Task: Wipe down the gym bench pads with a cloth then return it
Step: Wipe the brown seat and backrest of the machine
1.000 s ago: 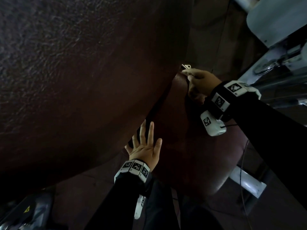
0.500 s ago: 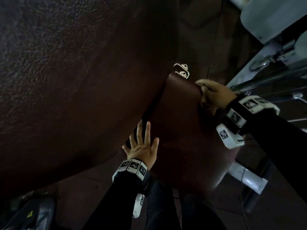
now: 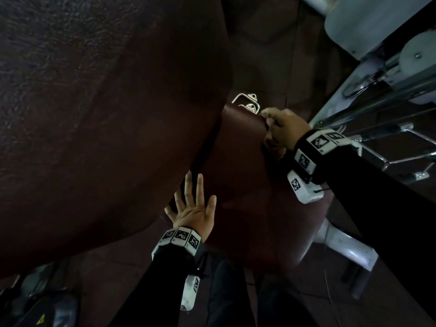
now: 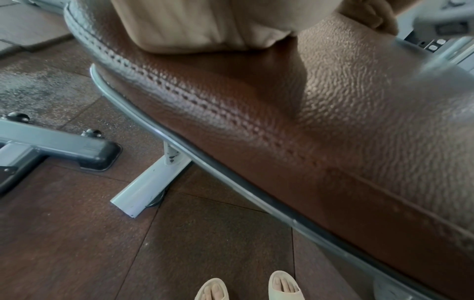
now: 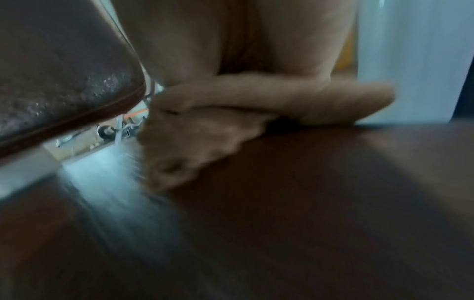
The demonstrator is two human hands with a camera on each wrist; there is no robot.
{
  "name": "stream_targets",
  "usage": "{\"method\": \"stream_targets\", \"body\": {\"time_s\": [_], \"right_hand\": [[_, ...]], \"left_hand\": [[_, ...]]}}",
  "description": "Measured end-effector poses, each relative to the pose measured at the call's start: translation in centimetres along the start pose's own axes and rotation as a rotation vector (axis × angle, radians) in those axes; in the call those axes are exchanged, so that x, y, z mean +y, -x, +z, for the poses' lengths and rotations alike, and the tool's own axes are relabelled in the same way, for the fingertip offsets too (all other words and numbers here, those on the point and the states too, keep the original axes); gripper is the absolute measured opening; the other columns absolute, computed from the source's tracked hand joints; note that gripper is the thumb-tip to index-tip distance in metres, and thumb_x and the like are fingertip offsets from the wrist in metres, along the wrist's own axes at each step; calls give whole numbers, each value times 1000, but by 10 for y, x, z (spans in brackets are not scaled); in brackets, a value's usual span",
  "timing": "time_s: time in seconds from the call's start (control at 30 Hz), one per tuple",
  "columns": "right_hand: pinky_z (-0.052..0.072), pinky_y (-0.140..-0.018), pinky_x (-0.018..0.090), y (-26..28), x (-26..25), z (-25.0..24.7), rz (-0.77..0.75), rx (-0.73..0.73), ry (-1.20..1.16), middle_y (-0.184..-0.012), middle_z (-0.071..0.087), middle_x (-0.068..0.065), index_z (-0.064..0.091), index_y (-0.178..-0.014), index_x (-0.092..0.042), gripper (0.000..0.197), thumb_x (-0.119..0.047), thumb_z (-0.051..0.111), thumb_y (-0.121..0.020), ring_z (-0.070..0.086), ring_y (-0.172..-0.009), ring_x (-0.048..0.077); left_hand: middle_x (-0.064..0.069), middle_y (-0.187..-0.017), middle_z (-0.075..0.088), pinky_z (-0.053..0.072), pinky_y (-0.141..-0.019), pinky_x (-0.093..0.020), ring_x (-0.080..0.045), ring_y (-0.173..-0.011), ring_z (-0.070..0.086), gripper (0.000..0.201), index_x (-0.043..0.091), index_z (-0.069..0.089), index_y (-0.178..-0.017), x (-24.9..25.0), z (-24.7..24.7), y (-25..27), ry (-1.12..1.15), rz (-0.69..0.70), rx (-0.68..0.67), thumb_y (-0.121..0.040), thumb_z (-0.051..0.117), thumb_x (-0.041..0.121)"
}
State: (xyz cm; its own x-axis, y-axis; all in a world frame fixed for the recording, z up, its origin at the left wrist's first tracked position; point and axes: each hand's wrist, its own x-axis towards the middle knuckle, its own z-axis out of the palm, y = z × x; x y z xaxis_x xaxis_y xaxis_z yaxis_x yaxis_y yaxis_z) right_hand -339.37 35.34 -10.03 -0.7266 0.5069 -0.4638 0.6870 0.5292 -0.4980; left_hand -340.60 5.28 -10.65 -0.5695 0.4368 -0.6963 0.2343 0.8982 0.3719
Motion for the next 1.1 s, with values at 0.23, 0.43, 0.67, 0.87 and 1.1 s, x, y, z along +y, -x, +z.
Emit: {"method": "stream_targets", "body": {"time_s": [0.23, 0.43, 0.67, 0.87, 1.1], "right_hand": [[43, -72, 30, 70, 97, -16, 128, 74, -100, -85, 54, 4, 56, -117, -16, 25, -15, 41, -97, 50, -73, 14], [47, -87, 43, 65, 81, -10, 176, 89, -70, -101, 62, 25, 56, -118, -16, 27, -16, 41, -96, 61, -92, 34], [37, -99, 36, 61, 60, -6, 121, 101, -20, -125, 50, 18, 47, -132, -21, 36, -19, 39, -97, 49, -114, 32], [36, -101, 34, 109, 108, 1, 360, 197, -201, -126, 55, 11, 44, -133, -40, 41, -29, 47, -94, 52, -117, 31], [48, -92, 25, 129, 105, 20, 423, 363, -591, -104, 61, -32, 42, -136, -38, 46, -24, 51, -94, 62, -87, -4]], "left_hand": [[28, -132, -52, -18, -98, -52, -23, -137, -22, 57, 57, -42, -123, -3, 4, -3, -7, 2, 14, -81, -6, 69], [26, -136, -49, -17, -101, -54, -17, -130, -25, 59, 54, -40, -126, -8, 7, -5, -34, 5, 29, -78, -10, 71], [25, -136, -49, -20, -97, -50, -14, -130, -28, 57, 56, -42, -123, -9, 7, -6, -42, 12, 55, -78, -9, 71], [25, -137, -48, -18, -99, -52, -14, -132, -26, 58, 56, -42, -124, -10, 9, -7, -48, 11, 91, -79, -7, 71], [25, -139, -46, -18, -100, -53, -12, -132, -27, 58, 56, -38, -127, -13, 11, -10, -53, 26, 111, -83, -2, 70]]}}
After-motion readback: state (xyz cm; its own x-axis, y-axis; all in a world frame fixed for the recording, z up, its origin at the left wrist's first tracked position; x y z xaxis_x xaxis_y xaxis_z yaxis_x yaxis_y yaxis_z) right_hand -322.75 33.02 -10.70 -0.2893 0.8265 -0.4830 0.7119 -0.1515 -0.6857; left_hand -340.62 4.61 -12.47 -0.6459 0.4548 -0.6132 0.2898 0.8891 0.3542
